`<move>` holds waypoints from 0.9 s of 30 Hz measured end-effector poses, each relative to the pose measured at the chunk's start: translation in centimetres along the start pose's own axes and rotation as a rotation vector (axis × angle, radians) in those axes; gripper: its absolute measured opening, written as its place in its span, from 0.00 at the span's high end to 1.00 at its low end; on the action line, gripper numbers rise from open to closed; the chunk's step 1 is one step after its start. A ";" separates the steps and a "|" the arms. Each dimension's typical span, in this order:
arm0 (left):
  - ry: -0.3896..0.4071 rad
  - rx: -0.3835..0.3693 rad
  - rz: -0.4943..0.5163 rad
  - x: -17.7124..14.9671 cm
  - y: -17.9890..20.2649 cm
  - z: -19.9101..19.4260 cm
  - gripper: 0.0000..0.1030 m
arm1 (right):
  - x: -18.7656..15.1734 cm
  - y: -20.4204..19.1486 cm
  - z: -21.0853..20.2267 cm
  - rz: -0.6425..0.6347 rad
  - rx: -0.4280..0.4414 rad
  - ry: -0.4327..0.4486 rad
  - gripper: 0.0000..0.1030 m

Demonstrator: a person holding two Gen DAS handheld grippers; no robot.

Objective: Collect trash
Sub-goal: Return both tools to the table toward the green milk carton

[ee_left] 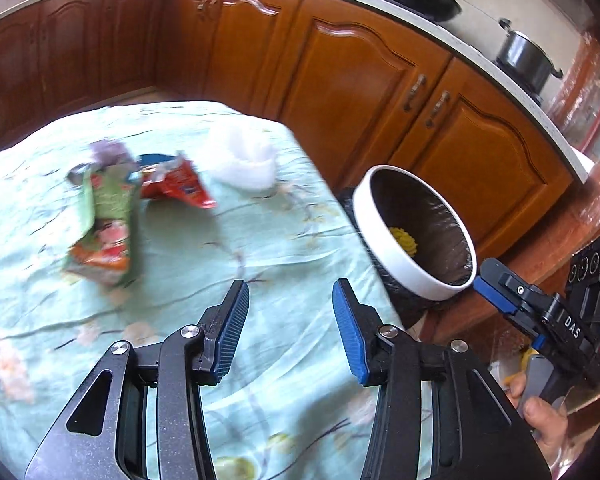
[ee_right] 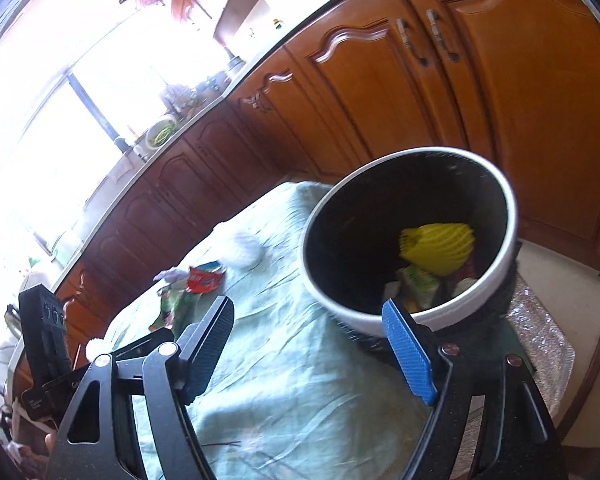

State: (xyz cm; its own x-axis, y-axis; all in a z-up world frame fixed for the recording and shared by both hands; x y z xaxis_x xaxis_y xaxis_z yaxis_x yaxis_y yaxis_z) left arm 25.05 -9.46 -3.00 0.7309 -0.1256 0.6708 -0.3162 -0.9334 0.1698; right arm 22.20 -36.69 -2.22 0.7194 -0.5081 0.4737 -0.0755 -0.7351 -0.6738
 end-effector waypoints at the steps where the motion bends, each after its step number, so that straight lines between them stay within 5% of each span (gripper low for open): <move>1: 0.003 0.007 -0.015 -0.3 -0.8 -0.5 0.58 | -0.4 -0.6 0.4 -0.008 0.007 -0.012 0.23; 15: 0.025 0.076 -0.166 -2.2 -8.7 -3.7 0.55 | -3.0 -6.4 5.1 -0.105 0.039 -0.108 0.23; 27: 0.000 0.113 -0.169 -0.4 -11.6 -2.3 0.55 | -1.5 -9.3 10.2 -0.175 0.038 -0.153 0.23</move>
State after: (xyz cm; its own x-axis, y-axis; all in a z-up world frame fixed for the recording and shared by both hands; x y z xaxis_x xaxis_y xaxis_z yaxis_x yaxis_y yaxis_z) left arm 27.10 2.20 -3.59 0.7677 0.0364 0.6398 -0.1192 -0.9729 0.1983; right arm 28.84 -24.53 -2.50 0.8158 -0.2980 0.4956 0.0839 -0.7870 -0.6113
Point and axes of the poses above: each gripper's, at about its wrist camera, not at the fingertips, and z roughly the way its jaws point, y to its right, x to its top, the point moved 2 cm from there along z, roughly the way its jaws point, and after that the axes turned 13 degrees about z, right-handed, at the moved point
